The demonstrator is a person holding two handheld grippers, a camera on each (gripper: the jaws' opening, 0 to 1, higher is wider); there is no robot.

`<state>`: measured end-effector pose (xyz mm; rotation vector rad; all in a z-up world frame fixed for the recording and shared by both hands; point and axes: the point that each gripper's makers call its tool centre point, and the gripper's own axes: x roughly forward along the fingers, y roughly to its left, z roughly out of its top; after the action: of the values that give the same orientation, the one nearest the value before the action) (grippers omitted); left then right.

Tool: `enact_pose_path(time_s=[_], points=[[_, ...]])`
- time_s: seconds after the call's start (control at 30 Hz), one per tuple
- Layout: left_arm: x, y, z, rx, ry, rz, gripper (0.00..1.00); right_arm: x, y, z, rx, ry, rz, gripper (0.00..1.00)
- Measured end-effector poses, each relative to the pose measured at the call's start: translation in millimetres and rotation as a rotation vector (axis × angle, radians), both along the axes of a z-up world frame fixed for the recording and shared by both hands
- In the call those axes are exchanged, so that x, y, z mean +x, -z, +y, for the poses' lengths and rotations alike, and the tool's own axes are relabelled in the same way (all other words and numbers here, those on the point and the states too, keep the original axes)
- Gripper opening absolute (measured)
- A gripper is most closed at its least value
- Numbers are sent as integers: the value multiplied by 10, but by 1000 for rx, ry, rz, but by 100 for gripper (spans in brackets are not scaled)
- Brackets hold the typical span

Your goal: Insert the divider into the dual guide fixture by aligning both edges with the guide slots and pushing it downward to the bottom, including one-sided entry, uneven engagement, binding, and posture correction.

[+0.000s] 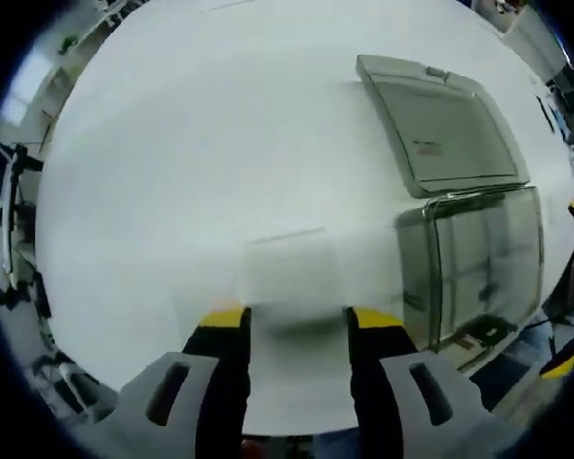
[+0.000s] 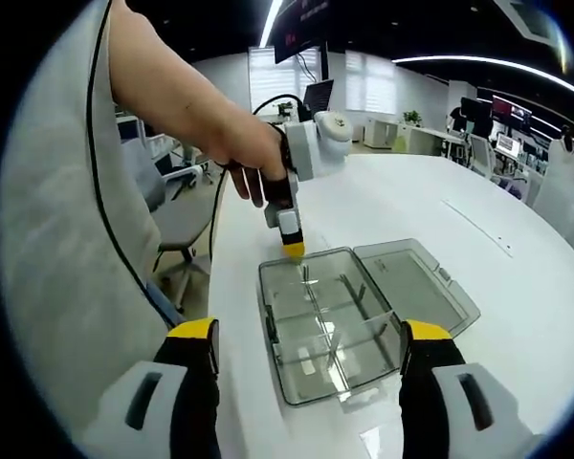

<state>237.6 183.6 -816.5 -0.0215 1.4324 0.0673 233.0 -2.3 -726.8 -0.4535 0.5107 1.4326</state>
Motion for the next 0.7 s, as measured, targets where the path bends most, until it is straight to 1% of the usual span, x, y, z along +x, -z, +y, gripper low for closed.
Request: enact_pose_path(time_s=[0.2,0.33,0.7], points=[[-8,-2,0,-2,0,7,36,7,6,8,-3,-1,0,75],[-20,3,15,-2,4,19,32,19,8,5,-6,1,0,75],[-22,13,24,-6,29,27,30,43,0,7,-7,7,-3,75]])
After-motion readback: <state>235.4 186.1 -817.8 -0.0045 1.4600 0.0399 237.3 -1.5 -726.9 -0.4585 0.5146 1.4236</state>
